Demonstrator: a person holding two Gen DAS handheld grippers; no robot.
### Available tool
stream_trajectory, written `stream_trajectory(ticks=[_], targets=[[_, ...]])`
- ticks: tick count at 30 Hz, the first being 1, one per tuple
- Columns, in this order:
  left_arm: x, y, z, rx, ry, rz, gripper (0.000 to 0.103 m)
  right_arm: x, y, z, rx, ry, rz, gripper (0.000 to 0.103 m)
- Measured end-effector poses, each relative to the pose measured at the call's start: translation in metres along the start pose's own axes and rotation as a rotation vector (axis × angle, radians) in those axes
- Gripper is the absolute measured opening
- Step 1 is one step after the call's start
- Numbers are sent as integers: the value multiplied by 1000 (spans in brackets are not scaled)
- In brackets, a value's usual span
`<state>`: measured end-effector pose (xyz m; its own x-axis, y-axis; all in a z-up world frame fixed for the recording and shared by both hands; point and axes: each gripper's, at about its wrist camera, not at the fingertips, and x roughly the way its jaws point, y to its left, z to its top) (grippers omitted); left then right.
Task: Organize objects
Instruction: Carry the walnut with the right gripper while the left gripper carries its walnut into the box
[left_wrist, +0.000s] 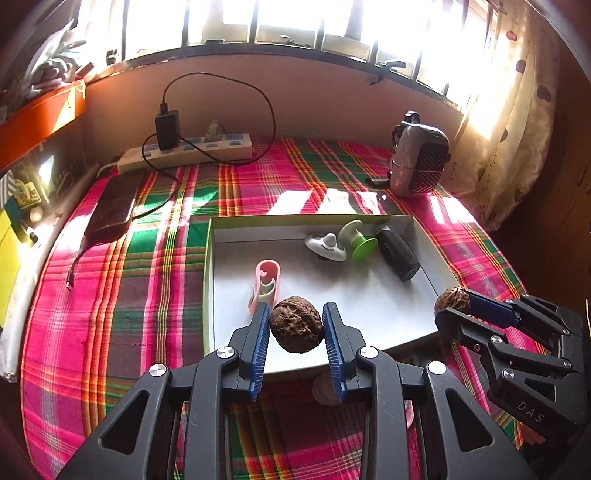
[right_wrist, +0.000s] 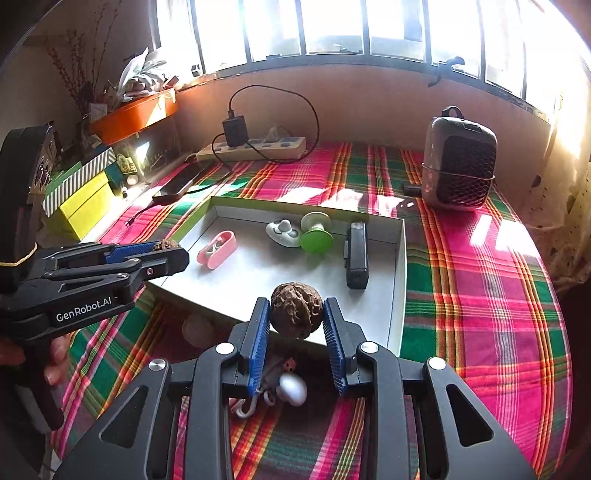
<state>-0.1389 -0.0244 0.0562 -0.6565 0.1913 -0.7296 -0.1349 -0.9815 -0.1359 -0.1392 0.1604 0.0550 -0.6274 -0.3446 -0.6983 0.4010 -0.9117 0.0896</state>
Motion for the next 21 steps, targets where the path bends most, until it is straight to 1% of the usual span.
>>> stream_trajectory(ticks=[11, 21], targets=[[34, 15, 26, -6, 26, 26, 27, 41, -4, 26, -10, 38, -1, 31], [64, 22, 45, -11, 46, 42, 27, 70, -11, 32, -15, 79, -15, 31]])
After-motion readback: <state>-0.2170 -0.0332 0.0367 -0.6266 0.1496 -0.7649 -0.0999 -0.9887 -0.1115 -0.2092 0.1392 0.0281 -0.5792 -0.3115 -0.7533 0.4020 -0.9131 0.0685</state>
